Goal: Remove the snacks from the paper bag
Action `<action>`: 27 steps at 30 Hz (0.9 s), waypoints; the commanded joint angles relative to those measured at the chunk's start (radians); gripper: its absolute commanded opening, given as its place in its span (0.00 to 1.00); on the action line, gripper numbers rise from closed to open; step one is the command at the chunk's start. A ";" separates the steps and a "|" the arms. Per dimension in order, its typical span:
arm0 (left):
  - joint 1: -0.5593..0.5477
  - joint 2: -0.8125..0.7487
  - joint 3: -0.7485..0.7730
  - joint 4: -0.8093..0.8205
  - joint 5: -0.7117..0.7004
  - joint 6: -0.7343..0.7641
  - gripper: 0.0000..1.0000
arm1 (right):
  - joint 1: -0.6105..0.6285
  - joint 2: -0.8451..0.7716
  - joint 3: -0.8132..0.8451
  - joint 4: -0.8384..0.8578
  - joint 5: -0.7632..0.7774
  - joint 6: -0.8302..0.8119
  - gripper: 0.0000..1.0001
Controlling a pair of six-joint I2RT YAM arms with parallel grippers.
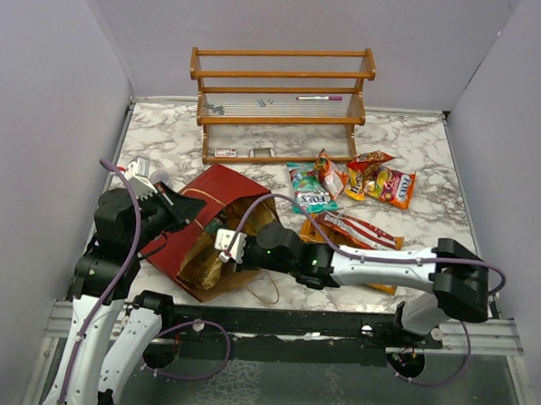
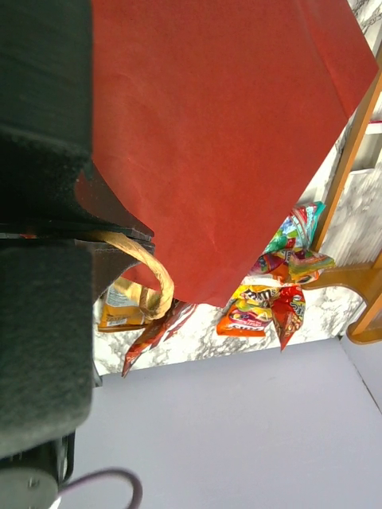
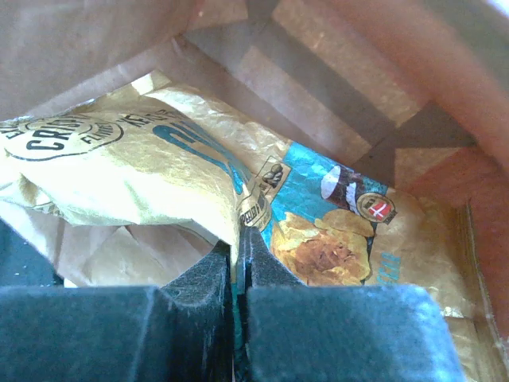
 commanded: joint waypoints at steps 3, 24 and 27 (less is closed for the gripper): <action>0.002 -0.004 -0.014 0.002 -0.026 0.009 0.00 | 0.007 -0.169 -0.019 -0.049 0.036 0.053 0.02; 0.002 0.023 0.030 -0.028 -0.061 0.017 0.00 | 0.008 -0.569 0.200 -0.616 0.209 0.062 0.02; 0.002 0.027 0.029 -0.026 -0.061 0.018 0.00 | 0.007 -0.608 0.245 -0.694 0.232 0.071 0.02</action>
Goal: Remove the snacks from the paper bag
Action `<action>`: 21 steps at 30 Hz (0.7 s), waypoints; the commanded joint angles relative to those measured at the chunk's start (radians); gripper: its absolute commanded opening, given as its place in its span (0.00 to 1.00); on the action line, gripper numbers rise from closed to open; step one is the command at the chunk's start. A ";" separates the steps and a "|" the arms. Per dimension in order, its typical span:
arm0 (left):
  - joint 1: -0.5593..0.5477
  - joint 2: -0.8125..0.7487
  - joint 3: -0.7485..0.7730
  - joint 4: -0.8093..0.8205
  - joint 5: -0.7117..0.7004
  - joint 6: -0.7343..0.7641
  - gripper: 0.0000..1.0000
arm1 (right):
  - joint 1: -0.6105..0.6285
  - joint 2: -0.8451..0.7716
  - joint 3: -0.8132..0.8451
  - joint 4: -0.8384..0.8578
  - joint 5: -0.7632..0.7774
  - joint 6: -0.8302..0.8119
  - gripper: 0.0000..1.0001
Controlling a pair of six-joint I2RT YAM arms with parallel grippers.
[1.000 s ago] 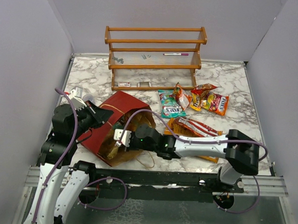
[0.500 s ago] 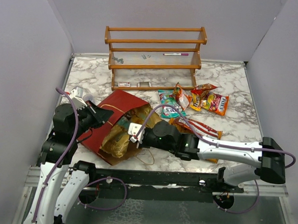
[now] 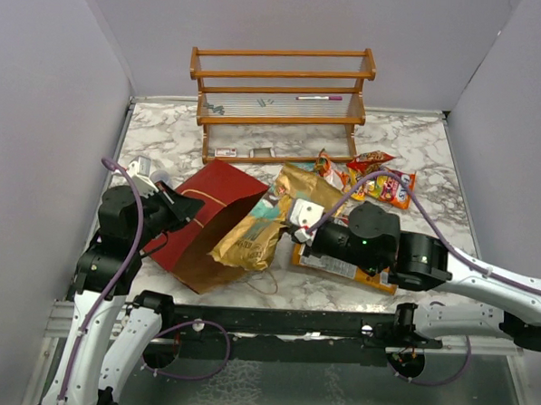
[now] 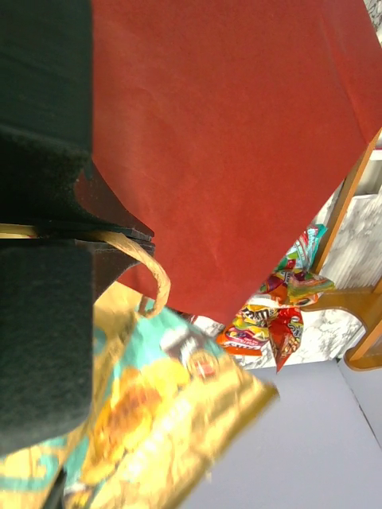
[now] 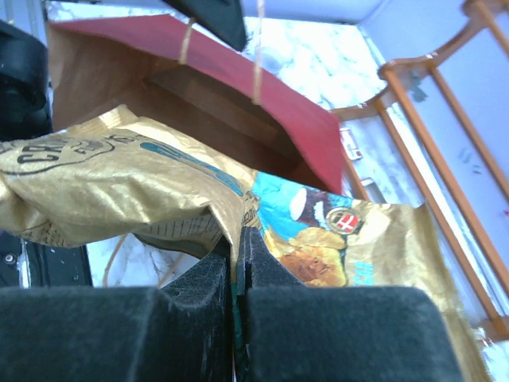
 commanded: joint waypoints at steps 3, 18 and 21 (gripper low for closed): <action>0.002 0.011 0.034 -0.001 -0.017 0.013 0.00 | 0.006 -0.111 0.119 -0.166 0.104 0.040 0.02; 0.002 0.015 0.014 0.013 -0.002 0.002 0.00 | -0.086 -0.185 -0.056 0.311 0.883 -0.077 0.02; 0.002 0.016 0.018 0.010 0.004 0.002 0.00 | -0.275 -0.157 -0.070 0.255 0.779 0.010 0.02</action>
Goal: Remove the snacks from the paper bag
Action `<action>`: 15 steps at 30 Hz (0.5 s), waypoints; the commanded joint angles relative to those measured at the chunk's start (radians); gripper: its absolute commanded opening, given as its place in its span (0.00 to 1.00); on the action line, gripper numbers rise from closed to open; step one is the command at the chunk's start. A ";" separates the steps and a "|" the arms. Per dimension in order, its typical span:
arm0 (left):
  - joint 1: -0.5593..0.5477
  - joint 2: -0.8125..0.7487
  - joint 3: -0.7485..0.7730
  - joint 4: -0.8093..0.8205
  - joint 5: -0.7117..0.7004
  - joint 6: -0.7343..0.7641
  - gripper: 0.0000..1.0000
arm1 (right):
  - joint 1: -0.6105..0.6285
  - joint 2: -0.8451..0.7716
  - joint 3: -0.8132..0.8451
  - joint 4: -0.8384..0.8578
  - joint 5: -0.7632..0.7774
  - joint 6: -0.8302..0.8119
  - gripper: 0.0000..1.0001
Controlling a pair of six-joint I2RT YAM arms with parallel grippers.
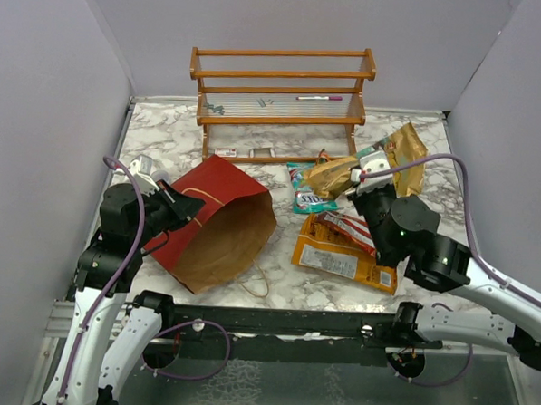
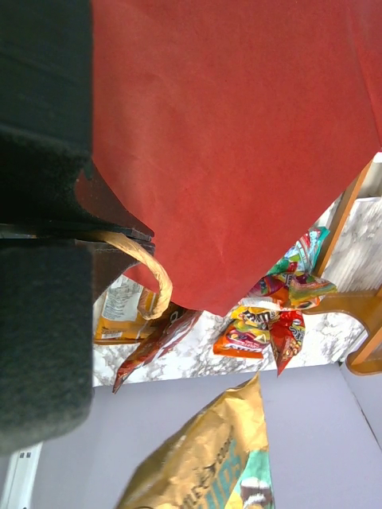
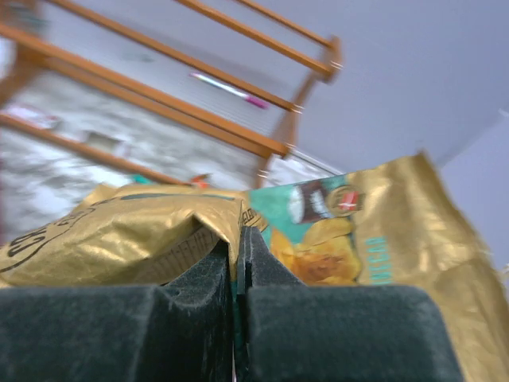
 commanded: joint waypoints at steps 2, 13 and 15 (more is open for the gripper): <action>0.002 -0.004 0.021 0.003 0.004 0.004 0.00 | -0.319 0.022 -0.053 0.115 -0.089 0.081 0.02; 0.002 -0.008 0.046 -0.009 0.002 0.008 0.00 | -0.566 0.083 -0.404 0.163 -0.349 0.383 0.02; 0.002 0.000 0.052 -0.009 0.006 0.009 0.00 | -0.568 0.085 -0.461 0.180 -0.348 0.431 0.02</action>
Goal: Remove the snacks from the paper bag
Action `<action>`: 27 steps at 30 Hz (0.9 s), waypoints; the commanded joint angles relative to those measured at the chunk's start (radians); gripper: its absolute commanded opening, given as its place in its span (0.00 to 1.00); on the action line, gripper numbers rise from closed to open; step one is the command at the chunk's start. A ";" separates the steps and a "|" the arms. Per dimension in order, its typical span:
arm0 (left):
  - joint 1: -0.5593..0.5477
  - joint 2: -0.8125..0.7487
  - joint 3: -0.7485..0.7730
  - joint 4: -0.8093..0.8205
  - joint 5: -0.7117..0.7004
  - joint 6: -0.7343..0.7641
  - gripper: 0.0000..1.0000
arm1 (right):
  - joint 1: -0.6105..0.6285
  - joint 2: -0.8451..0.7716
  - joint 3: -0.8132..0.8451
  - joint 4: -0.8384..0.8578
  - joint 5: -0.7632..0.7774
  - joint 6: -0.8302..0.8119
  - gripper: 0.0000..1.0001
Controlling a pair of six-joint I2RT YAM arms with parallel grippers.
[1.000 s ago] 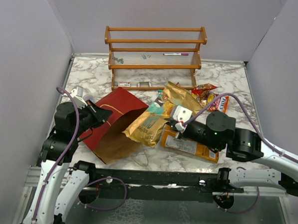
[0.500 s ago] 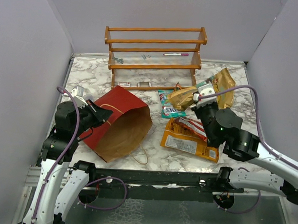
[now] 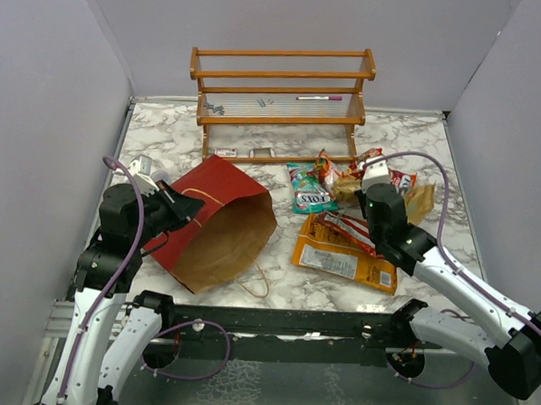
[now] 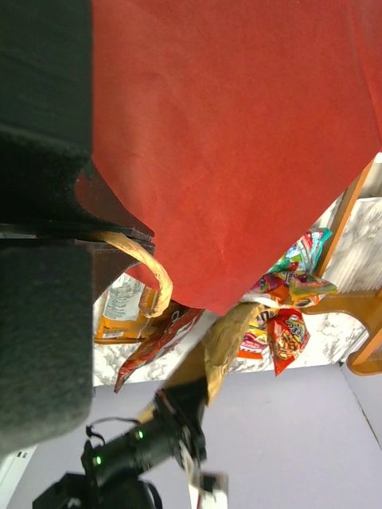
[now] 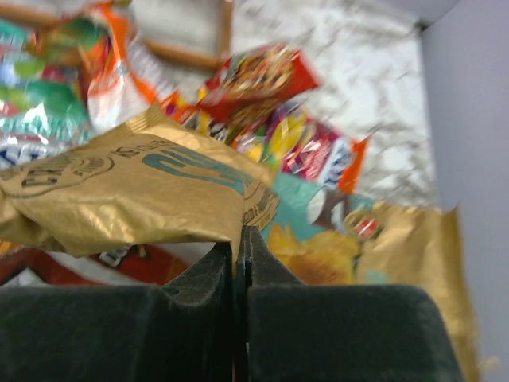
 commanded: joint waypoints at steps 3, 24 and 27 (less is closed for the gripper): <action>0.001 0.007 0.049 0.004 0.010 0.009 0.00 | -0.002 -0.014 -0.149 0.142 -0.071 0.186 0.02; 0.002 0.109 0.104 0.181 0.127 -0.123 0.00 | -0.001 -0.247 -0.045 0.003 -0.367 0.109 0.98; 0.001 0.156 0.131 0.244 0.163 -0.151 0.00 | -0.002 -0.255 -0.023 -0.026 -0.403 0.104 0.99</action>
